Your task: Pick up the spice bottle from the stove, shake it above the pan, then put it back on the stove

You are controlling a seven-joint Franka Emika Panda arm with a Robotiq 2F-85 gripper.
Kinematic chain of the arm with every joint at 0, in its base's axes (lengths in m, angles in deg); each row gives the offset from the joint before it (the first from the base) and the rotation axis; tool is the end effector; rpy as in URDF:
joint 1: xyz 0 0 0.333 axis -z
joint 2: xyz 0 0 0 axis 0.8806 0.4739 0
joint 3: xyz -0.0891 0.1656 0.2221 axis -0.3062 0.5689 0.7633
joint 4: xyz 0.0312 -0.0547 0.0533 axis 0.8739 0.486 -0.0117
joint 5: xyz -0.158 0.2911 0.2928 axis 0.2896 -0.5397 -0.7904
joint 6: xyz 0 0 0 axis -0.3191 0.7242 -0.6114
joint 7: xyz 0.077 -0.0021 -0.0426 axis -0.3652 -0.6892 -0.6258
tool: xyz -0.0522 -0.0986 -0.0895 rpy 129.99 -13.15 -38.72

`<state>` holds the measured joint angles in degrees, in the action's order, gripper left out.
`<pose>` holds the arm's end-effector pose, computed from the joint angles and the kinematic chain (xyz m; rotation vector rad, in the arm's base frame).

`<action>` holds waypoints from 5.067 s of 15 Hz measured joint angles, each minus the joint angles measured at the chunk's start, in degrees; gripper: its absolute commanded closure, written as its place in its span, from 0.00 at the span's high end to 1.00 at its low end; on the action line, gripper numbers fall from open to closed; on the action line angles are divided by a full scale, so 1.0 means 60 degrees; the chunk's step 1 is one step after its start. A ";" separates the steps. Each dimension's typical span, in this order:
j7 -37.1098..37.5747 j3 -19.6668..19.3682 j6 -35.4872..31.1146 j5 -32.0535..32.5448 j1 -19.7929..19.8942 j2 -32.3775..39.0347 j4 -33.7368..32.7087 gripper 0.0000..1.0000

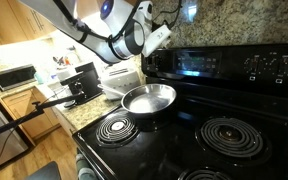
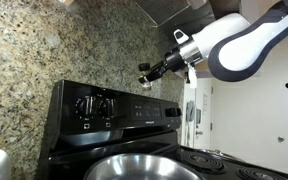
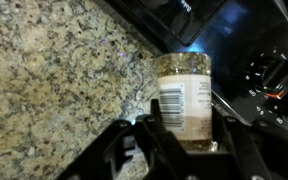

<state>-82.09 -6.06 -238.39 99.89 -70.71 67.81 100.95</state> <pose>0.7481 0.0923 0.3520 2.1774 1.0042 1.5051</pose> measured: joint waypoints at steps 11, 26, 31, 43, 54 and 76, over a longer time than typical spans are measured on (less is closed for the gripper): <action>-0.0001 -0.1074 0.0051 -0.0046 -0.0568 0.0663 0.0004 0.18; -0.1161 0.0112 0.4007 0.0345 -0.0017 0.0407 0.0236 0.18; -0.2555 0.2088 0.4966 -0.0205 0.1551 0.0279 0.0291 0.18; -0.0849 -0.0520 0.4480 0.2218 0.0101 0.0186 0.0263 0.18; -0.0552 -0.0999 0.4552 0.3222 -0.0691 0.0194 0.0686 0.18; 0.3876 -0.5866 0.4359 0.6622 -0.4696 0.0765 0.0723 0.18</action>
<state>-58.83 -41.25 -212.24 139.62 -98.88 72.40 105.29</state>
